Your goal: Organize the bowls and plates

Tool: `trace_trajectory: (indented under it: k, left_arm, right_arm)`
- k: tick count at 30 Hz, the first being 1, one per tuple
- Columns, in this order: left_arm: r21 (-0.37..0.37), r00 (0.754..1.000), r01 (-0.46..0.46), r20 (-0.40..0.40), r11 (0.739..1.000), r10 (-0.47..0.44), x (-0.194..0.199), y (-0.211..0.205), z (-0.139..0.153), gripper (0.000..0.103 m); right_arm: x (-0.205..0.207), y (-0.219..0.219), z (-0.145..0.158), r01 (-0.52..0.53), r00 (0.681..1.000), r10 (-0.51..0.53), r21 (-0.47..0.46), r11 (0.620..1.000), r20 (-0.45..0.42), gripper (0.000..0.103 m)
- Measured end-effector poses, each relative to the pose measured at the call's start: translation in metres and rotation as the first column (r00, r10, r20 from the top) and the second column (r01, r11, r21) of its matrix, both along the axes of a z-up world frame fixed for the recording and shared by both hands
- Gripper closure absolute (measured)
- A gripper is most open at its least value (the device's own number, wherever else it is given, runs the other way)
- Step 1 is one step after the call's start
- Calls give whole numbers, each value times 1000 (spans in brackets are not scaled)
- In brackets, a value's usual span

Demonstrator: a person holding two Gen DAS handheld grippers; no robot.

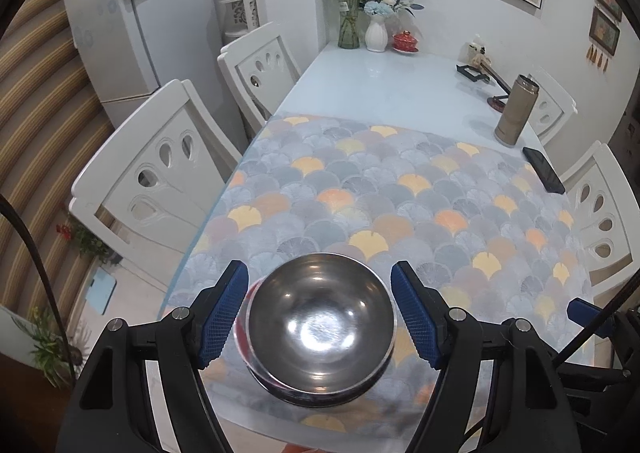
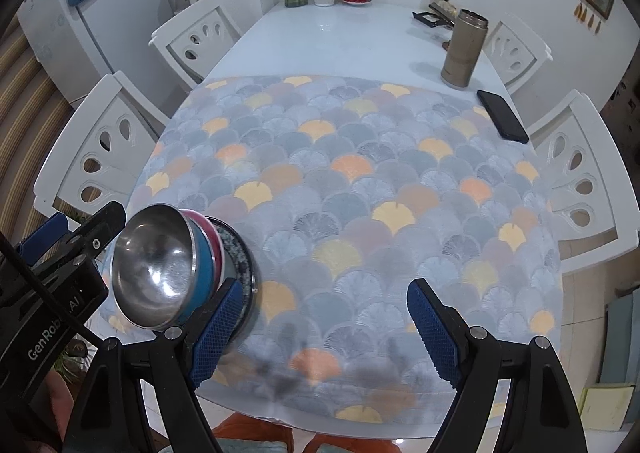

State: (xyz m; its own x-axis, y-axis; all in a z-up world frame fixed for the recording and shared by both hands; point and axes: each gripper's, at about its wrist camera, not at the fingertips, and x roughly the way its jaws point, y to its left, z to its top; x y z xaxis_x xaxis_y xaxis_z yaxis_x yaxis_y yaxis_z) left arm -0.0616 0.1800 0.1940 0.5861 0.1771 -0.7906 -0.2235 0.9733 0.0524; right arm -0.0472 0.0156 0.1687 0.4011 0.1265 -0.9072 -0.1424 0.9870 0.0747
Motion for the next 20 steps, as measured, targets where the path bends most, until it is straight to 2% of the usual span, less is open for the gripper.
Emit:
trace_trajectory:
  k: [11, 20]
  left_arm:
    - [14, 999, 12, -31, 1000, -12, 7, -35, -8, 31]
    - [92, 1000, 6, 3, 996, -6, 11, -60, -7, 29]
  right_arm:
    - [4, -37, -9, 16, 999, -15, 8, 1000, -28, 21]
    - [7, -61, -14, 19, 999, -19, 16, 1000, -36, 21]
